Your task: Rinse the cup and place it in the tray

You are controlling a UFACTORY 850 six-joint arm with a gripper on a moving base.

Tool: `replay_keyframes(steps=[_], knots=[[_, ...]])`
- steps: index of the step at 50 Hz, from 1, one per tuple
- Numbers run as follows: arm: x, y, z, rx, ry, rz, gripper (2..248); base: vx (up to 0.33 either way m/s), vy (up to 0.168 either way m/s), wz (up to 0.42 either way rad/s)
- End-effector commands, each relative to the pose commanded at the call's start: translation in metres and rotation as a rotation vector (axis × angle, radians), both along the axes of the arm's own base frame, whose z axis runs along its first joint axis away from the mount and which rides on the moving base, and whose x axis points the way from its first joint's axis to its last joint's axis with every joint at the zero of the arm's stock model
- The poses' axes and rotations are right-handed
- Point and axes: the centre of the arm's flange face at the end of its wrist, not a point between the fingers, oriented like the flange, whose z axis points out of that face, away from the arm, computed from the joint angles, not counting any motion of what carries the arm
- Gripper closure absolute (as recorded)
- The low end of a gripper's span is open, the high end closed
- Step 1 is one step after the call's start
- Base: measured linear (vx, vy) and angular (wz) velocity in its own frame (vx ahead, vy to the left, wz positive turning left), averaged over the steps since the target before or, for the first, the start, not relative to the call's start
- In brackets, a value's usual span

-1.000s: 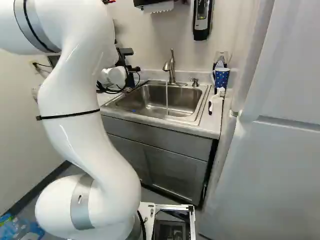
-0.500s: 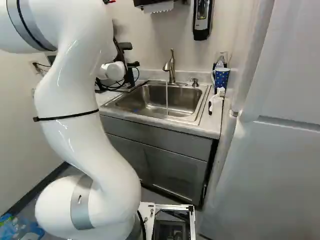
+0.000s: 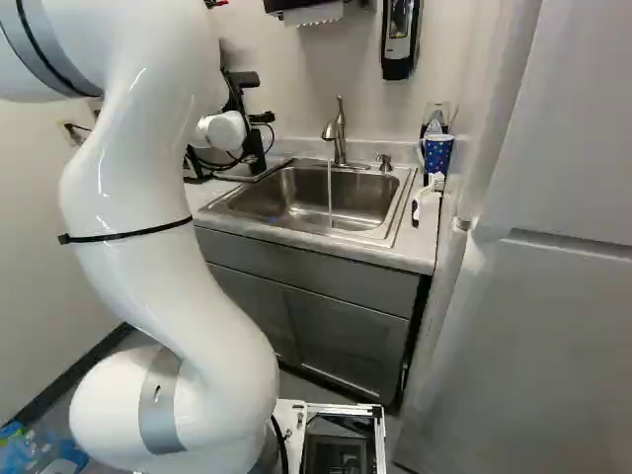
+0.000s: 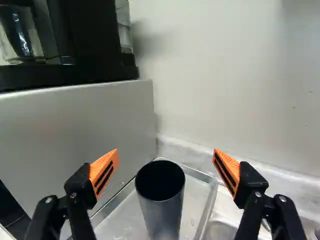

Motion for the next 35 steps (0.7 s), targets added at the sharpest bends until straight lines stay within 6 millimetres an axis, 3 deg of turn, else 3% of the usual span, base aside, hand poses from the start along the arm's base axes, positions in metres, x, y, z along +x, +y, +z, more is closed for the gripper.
replay_keyframes(steps=[35], knots=[[-0.004, -0.031, 0.033, -0.003, 0.008, -0.048, 3, 0.000, 0.000, 0.000]])
